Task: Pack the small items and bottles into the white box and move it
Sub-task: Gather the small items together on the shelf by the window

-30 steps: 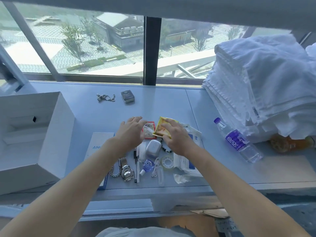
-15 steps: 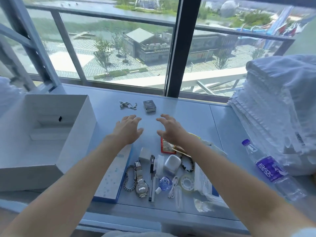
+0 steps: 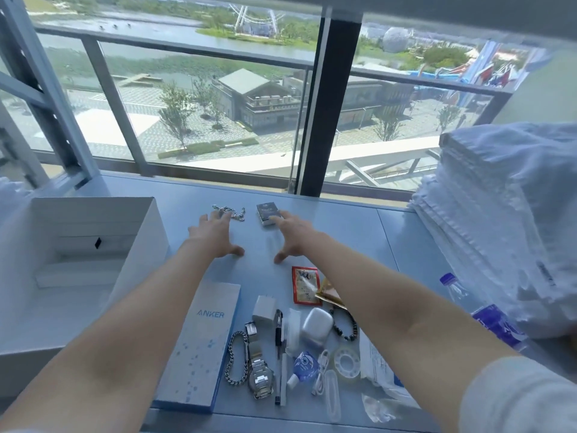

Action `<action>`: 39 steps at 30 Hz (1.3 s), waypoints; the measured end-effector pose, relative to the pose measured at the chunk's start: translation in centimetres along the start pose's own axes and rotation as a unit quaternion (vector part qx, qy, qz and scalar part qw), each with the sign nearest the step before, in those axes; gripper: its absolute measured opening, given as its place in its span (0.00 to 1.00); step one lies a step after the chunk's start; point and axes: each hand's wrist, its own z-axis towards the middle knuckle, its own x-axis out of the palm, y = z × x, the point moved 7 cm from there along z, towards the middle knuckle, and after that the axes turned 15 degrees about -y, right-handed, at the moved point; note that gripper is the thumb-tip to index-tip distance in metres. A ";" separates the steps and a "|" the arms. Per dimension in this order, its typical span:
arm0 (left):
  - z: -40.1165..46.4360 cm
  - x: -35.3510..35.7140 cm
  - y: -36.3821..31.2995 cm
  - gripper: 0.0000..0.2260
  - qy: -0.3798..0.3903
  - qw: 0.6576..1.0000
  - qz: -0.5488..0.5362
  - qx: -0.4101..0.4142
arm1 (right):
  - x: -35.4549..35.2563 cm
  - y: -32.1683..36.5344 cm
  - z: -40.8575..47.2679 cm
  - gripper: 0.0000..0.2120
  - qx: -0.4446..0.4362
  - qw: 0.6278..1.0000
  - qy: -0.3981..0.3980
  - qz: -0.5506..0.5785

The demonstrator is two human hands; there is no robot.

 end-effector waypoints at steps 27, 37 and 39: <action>-1.6 2.9 -1.3 0.23 0.061 0.992 -0.030 0.109 | 0.1 2.8 3.6 0.69 -0.012 0.986 0.125 -0.107; -5.8 1.5 -3.8 0.14 0.037 0.986 -0.140 0.083 | 0.8 2.2 -1.4 0.37 -0.014 0.996 0.083 0.032; -6.7 1.7 -4.5 0.14 0.048 0.981 -0.165 0.085 | 0.6 2.2 -3.2 0.36 -0.016 0.995 0.079 0.052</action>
